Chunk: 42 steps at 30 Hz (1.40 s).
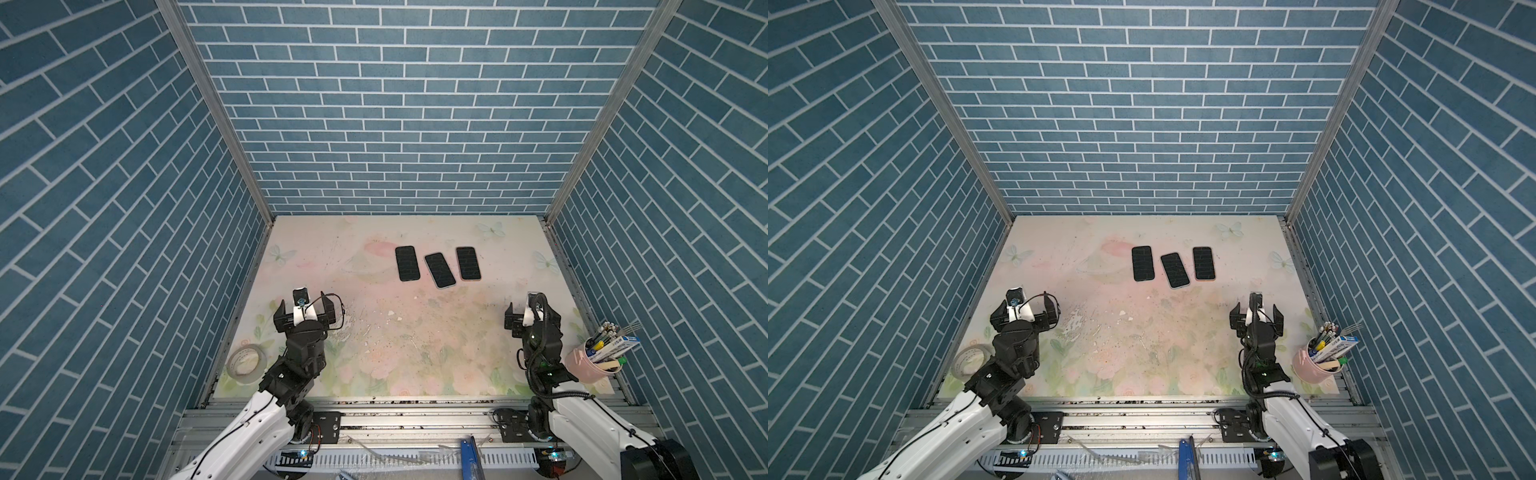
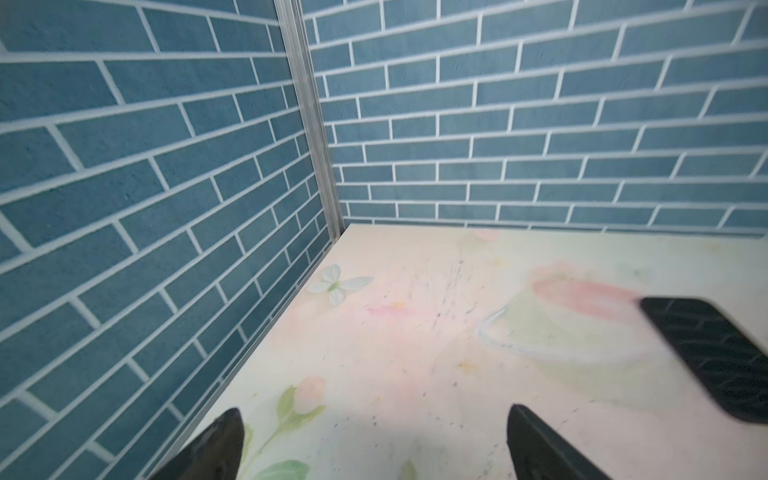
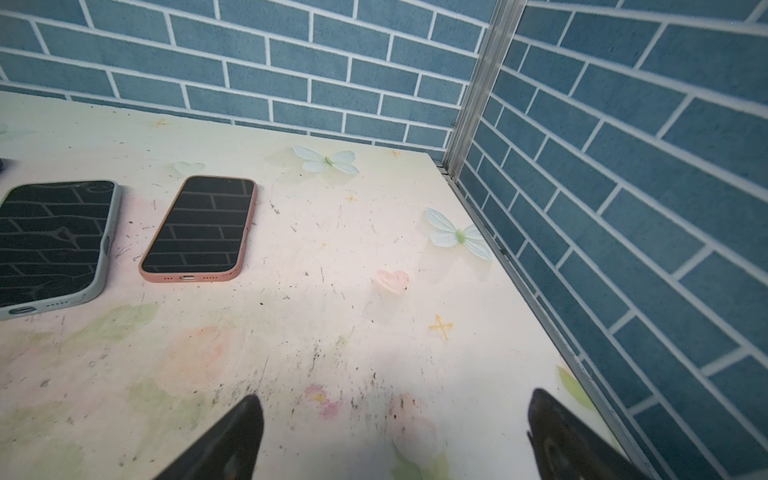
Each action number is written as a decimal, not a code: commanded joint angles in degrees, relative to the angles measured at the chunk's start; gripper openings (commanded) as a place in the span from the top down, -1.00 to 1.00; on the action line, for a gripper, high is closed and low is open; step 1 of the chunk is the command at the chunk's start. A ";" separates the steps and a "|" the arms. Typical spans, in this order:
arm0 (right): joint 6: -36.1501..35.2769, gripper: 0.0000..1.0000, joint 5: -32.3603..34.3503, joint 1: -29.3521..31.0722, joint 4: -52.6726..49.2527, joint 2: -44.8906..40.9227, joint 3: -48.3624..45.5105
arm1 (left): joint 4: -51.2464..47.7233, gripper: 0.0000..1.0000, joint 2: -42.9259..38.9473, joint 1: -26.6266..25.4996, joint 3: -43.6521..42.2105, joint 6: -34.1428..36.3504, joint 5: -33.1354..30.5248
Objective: Put the phone into the phone case
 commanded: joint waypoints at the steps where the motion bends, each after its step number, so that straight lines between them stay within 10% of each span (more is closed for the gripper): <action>1: -0.26 -0.97 -3.23 -1.48 3.51 3.90 2.89 | 7.67 -0.99 2.89 4.79 -3.68 9.39 7.11; 6: -0.12 -0.97 -8.82 -3.47 -0.52 12.03 8.91 | 17.86 -0.99 15.34 10.92 -5.34 10.91 15.17; 13: 1.12 -0.97 -14.76 -6.29 21.05 23.41 6.93 | 30.87 -0.99 30.20 16.84 -2.21 10.94 23.82; 25: 2.29 -0.96 -11.65 -8.04 12.83 28.30 14.37 | 29.60 -0.99 44.80 24.19 8.96 5.80 34.89; 30: 3.14 -0.96 -12.36 -9.18 10.56 29.09 15.91 | 59.45 -0.99 56.00 24.92 -0.70 4.82 35.37; 34: 1.73 -0.97 -15.08 -11.38 43.93 45.31 7.47 | 46.63 -0.99 54.75 26.12 5.52 3.75 37.52; 42: 7.14 -0.77 -16.79 -15.64 15.65 41.33 19.81 | 38.60 -0.99 54.42 26.65 8.84 3.92 39.48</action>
